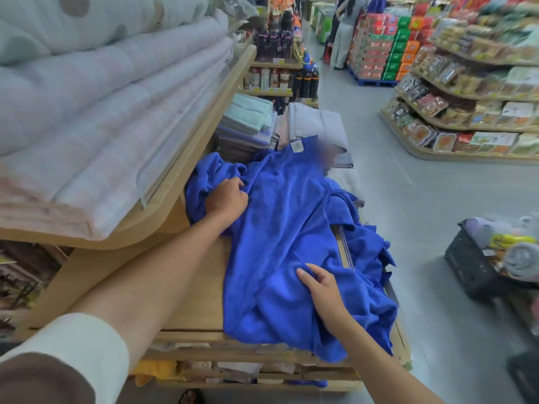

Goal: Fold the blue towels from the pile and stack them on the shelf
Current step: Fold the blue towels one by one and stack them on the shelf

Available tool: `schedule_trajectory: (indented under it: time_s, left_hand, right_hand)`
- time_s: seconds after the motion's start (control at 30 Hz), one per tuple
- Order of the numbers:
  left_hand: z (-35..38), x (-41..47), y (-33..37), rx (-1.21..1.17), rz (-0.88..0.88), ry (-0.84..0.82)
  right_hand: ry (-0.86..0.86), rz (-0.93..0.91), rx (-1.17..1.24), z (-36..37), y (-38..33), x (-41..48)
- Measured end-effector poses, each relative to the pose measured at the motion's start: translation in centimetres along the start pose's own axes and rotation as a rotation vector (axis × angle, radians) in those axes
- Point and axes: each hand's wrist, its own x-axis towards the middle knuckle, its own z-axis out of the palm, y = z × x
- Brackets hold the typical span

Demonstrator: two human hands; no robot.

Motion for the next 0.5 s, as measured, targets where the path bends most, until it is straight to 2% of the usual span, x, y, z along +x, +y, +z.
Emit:
schedule_trajectory:
  time_s: [0.13,0.23,0.3,0.4,0.5]
  left_hand:
    - [-1.5,-0.3,1.0,-0.242,0.097,0.175]
    - [-2.9,-1.6,1.8,-0.515,0.034,0.101]
    - [-3.8,-2.6,2.4,-0.649,0.062,0.049]
    - [-5.0,-4.2,3.2,-0.831,0.070,0.001]
    - [-6.0,-6.3,4.1,-0.934,0.008,-0.044]
  right_hand:
    - [-0.033,-0.019,0.025,-0.3,0.1,0.0]
    - [-0.078,0.012,0.052,0.1,-1.2,-0.1]
    - [-0.151,-0.010,0.012,0.3,-3.2,0.2]
    - [-0.271,-0.155,-0.106,1.0,-8.5,0.9]
    - [-0.295,-0.347,-0.188,1.9,-13.5,1.6]
